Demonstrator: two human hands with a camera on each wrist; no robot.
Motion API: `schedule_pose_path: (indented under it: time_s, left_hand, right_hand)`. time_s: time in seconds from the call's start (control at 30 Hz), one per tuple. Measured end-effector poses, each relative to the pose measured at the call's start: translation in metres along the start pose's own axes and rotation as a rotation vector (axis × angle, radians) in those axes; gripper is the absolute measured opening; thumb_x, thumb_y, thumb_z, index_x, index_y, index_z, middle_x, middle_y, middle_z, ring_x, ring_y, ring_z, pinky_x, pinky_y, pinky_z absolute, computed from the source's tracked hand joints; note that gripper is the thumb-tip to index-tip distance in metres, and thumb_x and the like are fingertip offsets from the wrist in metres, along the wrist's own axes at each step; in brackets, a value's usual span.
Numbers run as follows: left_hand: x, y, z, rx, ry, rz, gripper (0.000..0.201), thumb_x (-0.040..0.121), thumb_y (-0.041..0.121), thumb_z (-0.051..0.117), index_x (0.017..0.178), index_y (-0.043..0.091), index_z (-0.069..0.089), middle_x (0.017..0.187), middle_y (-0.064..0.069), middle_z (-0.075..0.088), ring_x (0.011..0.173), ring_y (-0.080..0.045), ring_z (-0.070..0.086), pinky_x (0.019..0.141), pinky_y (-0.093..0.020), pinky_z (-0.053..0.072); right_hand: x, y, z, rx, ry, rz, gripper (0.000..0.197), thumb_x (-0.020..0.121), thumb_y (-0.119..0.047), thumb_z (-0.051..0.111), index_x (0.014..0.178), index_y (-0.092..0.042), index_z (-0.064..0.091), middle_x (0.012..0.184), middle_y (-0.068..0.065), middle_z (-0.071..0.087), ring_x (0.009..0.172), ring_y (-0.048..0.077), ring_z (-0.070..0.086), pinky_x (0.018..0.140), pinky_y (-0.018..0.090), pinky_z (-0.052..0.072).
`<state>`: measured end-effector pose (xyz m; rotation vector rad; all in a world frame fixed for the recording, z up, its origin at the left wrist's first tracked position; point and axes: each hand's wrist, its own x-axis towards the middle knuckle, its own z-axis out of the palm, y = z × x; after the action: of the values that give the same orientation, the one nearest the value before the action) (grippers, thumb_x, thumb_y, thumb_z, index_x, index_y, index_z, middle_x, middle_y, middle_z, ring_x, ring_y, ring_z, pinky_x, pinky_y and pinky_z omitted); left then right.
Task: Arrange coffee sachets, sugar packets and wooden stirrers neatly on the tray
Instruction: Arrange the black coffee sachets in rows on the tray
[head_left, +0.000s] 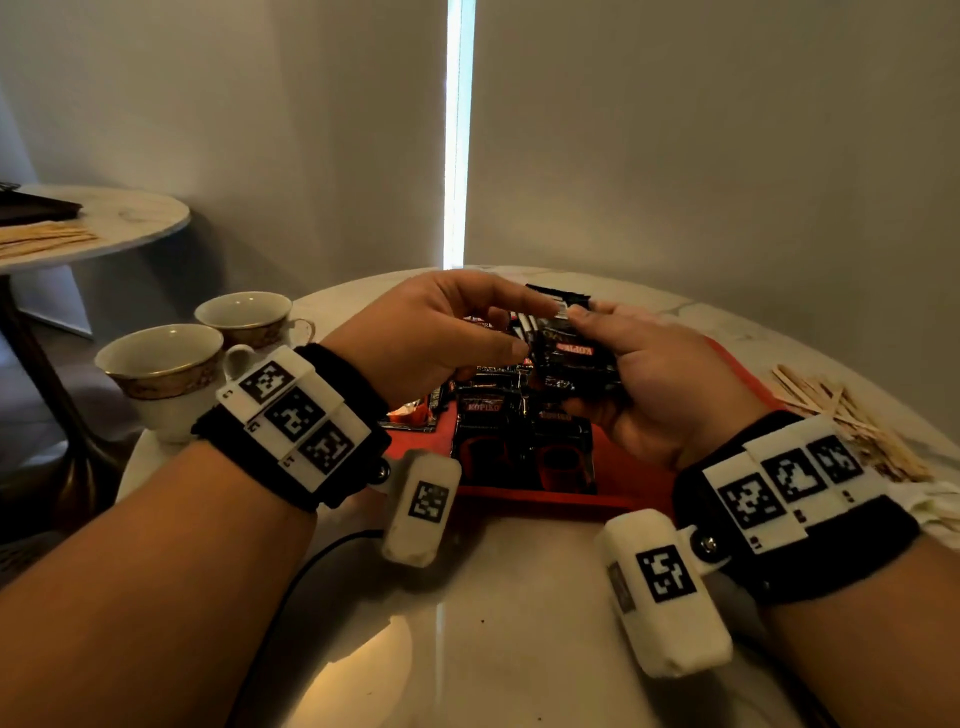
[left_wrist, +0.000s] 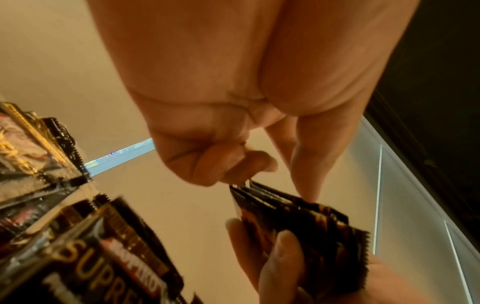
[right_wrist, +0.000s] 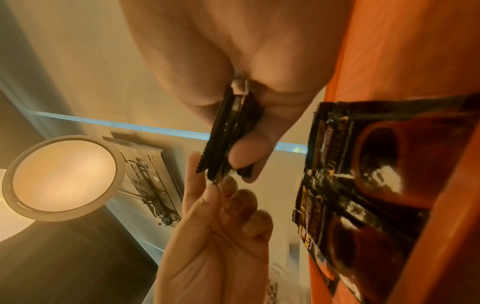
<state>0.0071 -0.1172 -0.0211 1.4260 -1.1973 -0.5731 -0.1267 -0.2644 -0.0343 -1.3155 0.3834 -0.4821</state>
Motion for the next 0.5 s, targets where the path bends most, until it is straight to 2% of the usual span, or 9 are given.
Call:
schedule_pose_path:
  time_s: [0.07, 0.1, 0.13, 0.17, 0.2, 0.27, 0.4, 0.5]
  left_hand:
    - [-0.0012, 0.0024, 0.0015, 0.063, -0.01, -0.012, 0.035, 0.088, -0.006, 0.064, 0.101, 0.025, 0.076, 0.094, 0.005, 0.075, 0.087, -0.013, 0.07, 0.075, -0.022, 0.056]
    - [-0.0014, 0.003, 0.0018, 0.082, -0.011, -0.016, 0.034, 0.089, -0.005, 0.064, 0.1, 0.025, 0.076, 0.096, 0.006, 0.076, 0.089, -0.011, 0.071, 0.076, -0.022, 0.056]
    - [-0.0019, 0.0042, 0.002, 0.097, -0.01, -0.021, 0.033, 0.089, -0.004, 0.064, 0.098, 0.025, 0.076, 0.095, 0.007, 0.076, 0.09, -0.009, 0.071, 0.076, -0.021, 0.055]
    - [-0.002, 0.0047, 0.0021, 0.111, -0.009, -0.022, 0.031, 0.089, -0.003, 0.064, 0.097, 0.025, 0.076, 0.094, 0.008, 0.076, 0.09, -0.008, 0.071, 0.076, -0.02, 0.055]
    - [-0.0021, 0.005, 0.0024, 0.119, -0.009, -0.023, 0.03, 0.089, -0.002, 0.065, 0.095, 0.025, 0.076, 0.094, 0.008, 0.076, 0.09, -0.008, 0.07, 0.076, -0.021, 0.054]
    - [-0.002, 0.0047, 0.0028, 0.117, 0.0, -0.015, 0.027, 0.088, 0.0, 0.066, 0.091, 0.024, 0.076, 0.09, 0.008, 0.076, 0.088, -0.008, 0.07, 0.075, -0.02, 0.054]
    - [-0.0018, 0.0032, 0.0017, 0.11, 0.051, 0.021, 0.027, 0.086, 0.001, 0.069, 0.082, 0.026, 0.076, 0.083, 0.007, 0.075, 0.081, -0.008, 0.07, 0.07, -0.019, 0.053]
    - [-0.0015, 0.0025, -0.0008, 0.129, 0.085, 0.039, 0.027, 0.087, 0.002, 0.069, 0.08, 0.027, 0.076, 0.076, 0.01, 0.073, 0.073, -0.003, 0.066, 0.067, -0.016, 0.05]
  right_hand:
    - [-0.0003, 0.0025, 0.0001, -0.002, -0.018, 0.01, 0.034, 0.099, -0.024, 0.059, 0.13, -0.009, 0.056, 0.11, 0.016, 0.072, 0.084, 0.03, 0.074, 0.068, 0.045, 0.059]
    - [-0.0008, 0.0032, -0.0001, -0.001, -0.022, 0.017, 0.034, 0.099, -0.024, 0.059, 0.13, -0.009, 0.057, 0.113, 0.017, 0.072, 0.087, 0.032, 0.073, 0.077, 0.049, 0.057]
    - [-0.0015, 0.0035, 0.0001, -0.002, -0.025, 0.024, 0.035, 0.099, -0.025, 0.06, 0.13, -0.009, 0.057, 0.115, 0.018, 0.071, 0.089, 0.032, 0.073, 0.079, 0.05, 0.057]
    - [-0.0025, 0.0032, 0.0009, -0.002, -0.028, 0.03, 0.036, 0.098, -0.026, 0.06, 0.13, -0.009, 0.057, 0.115, 0.018, 0.071, 0.089, 0.032, 0.073, 0.074, 0.047, 0.058]
    - [-0.0036, 0.0028, 0.002, -0.002, -0.028, 0.038, 0.036, 0.099, -0.027, 0.06, 0.13, -0.009, 0.057, 0.113, 0.017, 0.071, 0.088, 0.031, 0.073, 0.064, 0.041, 0.06]
    - [-0.0057, 0.0021, 0.0041, -0.002, -0.02, 0.049, 0.035, 0.099, -0.028, 0.059, 0.128, -0.009, 0.057, 0.106, 0.015, 0.072, 0.083, 0.028, 0.073, 0.049, 0.031, 0.054]
    - [-0.0092, 0.0015, 0.0071, 0.004, -0.001, 0.051, 0.035, 0.098, -0.031, 0.059, 0.125, -0.008, 0.059, 0.095, 0.011, 0.073, 0.076, 0.024, 0.073, 0.045, 0.028, 0.053]
    - [-0.0096, 0.0014, 0.0082, 0.004, 0.001, 0.051, 0.039, 0.098, -0.034, 0.059, 0.127, -0.007, 0.058, 0.104, 0.017, 0.073, 0.078, 0.026, 0.073, 0.044, 0.027, 0.052]
